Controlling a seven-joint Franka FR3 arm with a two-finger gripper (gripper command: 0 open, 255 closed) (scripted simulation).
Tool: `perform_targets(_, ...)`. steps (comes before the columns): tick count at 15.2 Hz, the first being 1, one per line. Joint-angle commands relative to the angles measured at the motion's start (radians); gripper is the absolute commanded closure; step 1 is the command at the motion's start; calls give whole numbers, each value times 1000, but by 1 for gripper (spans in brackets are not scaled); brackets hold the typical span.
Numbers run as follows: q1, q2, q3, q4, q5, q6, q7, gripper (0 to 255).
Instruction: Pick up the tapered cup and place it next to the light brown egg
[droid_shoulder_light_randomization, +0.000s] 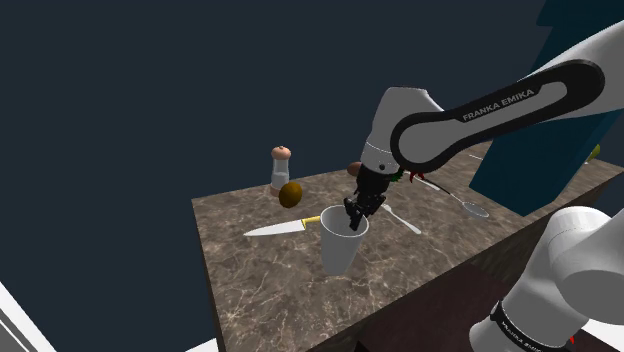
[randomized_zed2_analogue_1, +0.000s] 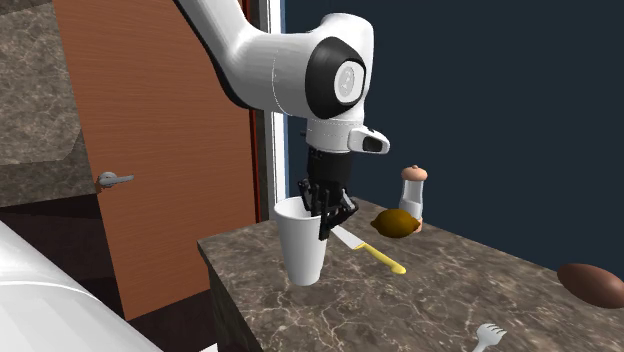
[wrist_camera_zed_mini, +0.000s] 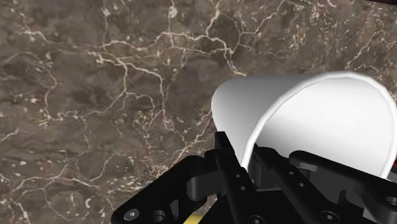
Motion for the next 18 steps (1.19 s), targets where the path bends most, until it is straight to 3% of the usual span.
perform_targets(1,0,0,0,0,0,0,0,255)
perform_targets(5,0,0,0,0,0,0,0,255)
perform_targets(18,-10,-94,-11,109,-28,-202,31,255)
